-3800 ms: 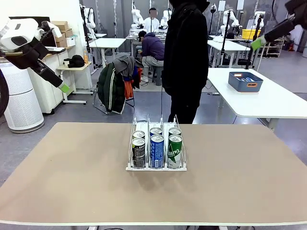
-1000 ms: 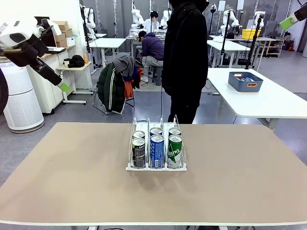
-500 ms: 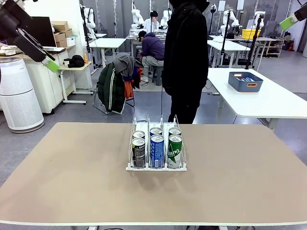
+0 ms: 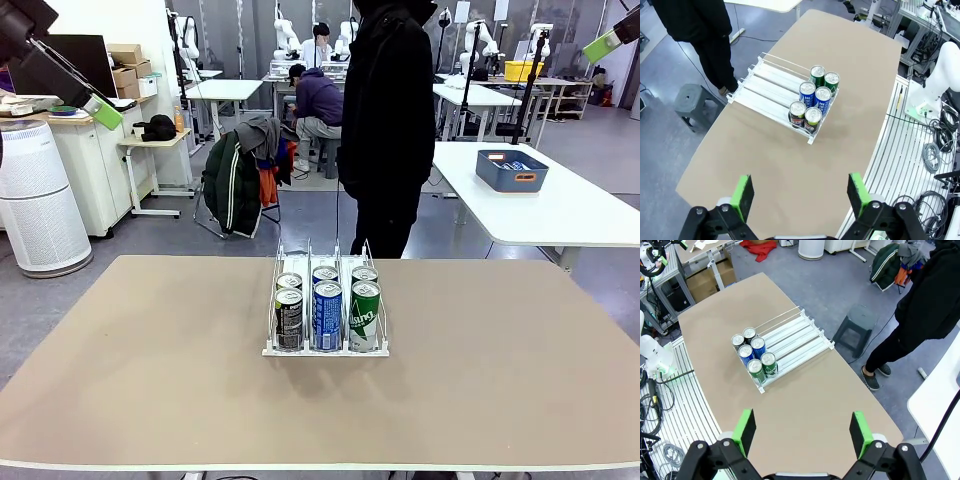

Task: Fill the beverage cans into the dispenser.
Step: Pick up the Sprite handed by the human.

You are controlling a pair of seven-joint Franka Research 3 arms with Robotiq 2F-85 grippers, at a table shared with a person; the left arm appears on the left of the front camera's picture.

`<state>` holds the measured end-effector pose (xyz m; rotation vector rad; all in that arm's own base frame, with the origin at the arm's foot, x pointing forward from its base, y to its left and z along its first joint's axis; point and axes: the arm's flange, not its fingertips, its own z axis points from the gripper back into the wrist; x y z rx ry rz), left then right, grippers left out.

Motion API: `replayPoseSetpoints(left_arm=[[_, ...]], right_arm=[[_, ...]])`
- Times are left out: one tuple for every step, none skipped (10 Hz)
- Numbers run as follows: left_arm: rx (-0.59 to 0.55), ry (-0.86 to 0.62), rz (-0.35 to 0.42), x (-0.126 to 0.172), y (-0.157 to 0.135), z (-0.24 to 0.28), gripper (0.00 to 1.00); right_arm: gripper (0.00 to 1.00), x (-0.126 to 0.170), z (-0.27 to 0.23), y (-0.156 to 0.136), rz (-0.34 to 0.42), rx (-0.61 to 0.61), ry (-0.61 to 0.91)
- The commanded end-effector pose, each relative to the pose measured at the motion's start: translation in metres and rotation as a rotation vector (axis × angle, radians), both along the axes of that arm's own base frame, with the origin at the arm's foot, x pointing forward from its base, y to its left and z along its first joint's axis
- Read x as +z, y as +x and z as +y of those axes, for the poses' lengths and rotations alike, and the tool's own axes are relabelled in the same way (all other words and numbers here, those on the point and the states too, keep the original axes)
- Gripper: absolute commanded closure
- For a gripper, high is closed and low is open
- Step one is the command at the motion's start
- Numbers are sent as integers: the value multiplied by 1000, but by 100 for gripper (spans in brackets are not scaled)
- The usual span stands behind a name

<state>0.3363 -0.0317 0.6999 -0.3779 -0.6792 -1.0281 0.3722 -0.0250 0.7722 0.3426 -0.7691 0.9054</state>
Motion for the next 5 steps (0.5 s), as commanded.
replayPoseSetpoints(left_arm=[[2, -8, 13, -2, 1, 1, 0], [2, -8, 13, -2, 1, 1, 0], [6, 3, 1, 0, 0, 1, 0], [-5, -28, 1, 7, -3, 6, 0], [21, -23, -5, 19, -6, 9, 0]], right_arm=[[0, -1, 1, -1, 2, -1, 1], [0, -1, 1, -1, 2, -1, 1], [0, -1, 1, -1, 2, -1, 1], [0, -1, 1, -1, 2, -1, 1], [0, -1, 1, -1, 2, -1, 1]])
